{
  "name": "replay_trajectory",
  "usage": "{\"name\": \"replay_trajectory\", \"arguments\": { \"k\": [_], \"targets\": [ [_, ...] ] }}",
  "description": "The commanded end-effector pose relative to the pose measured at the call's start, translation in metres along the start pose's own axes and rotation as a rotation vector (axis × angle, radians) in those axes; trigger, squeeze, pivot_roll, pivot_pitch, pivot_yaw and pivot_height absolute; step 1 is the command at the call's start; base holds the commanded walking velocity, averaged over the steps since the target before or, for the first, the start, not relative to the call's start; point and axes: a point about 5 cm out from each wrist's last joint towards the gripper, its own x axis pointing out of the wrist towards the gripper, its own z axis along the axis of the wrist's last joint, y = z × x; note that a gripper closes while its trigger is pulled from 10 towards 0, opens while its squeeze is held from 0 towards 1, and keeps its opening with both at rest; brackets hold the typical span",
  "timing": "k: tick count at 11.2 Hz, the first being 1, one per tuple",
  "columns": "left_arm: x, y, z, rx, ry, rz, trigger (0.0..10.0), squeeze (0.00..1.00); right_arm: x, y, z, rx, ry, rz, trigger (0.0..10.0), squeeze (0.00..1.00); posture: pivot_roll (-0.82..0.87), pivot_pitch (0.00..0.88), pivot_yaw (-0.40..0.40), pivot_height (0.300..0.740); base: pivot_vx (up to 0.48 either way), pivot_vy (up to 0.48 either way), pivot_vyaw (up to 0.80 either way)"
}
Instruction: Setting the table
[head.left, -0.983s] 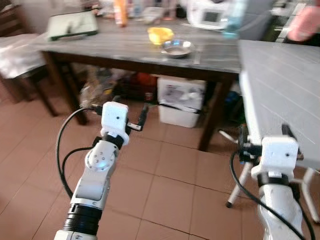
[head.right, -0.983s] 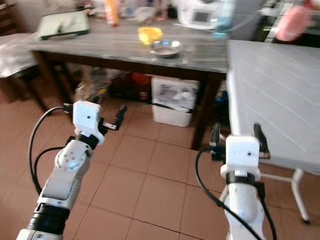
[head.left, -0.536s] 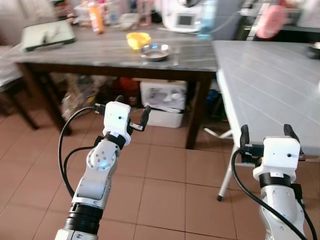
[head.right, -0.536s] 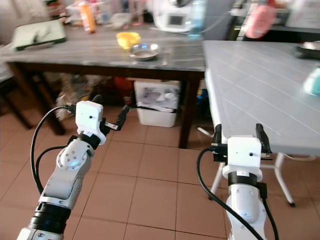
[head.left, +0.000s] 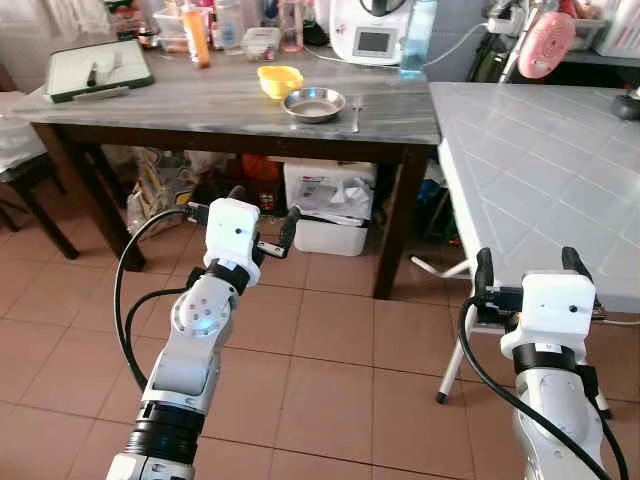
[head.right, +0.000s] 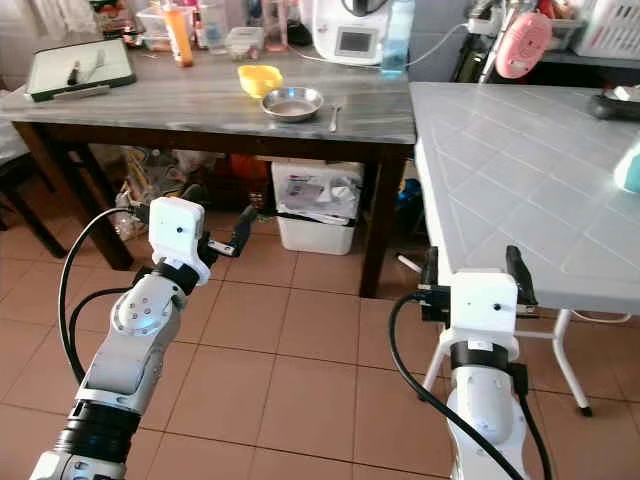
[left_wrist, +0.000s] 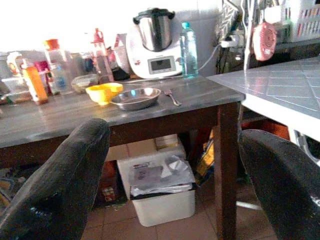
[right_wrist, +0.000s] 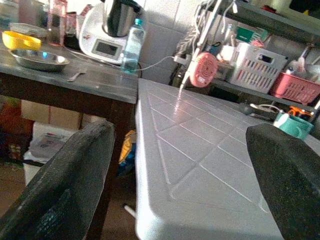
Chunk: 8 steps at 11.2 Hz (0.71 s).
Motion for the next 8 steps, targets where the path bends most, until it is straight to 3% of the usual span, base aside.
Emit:
{"name": "replay_trajectory", "arguments": {
  "k": [1,8],
  "targets": [
    [0.0032,-0.0024,0.002,0.011,-0.005,-0.014,10.0,0.0,0.0003,-0.0033,0.0054,-0.006,-0.027,-0.013,10.0,0.0,0.08,0.065,0.045,0.74,0.0,-0.349,0.0],
    [0.0073,-0.0037,0.0041,0.018,-0.01,-0.025,10.0,0.0,0.0027,0.0003,0.0062,-0.009,-0.043,-0.034,10.0,0.0,0.09,0.062,0.068,0.74,0.0,-0.391,0.0]
  ]
}}
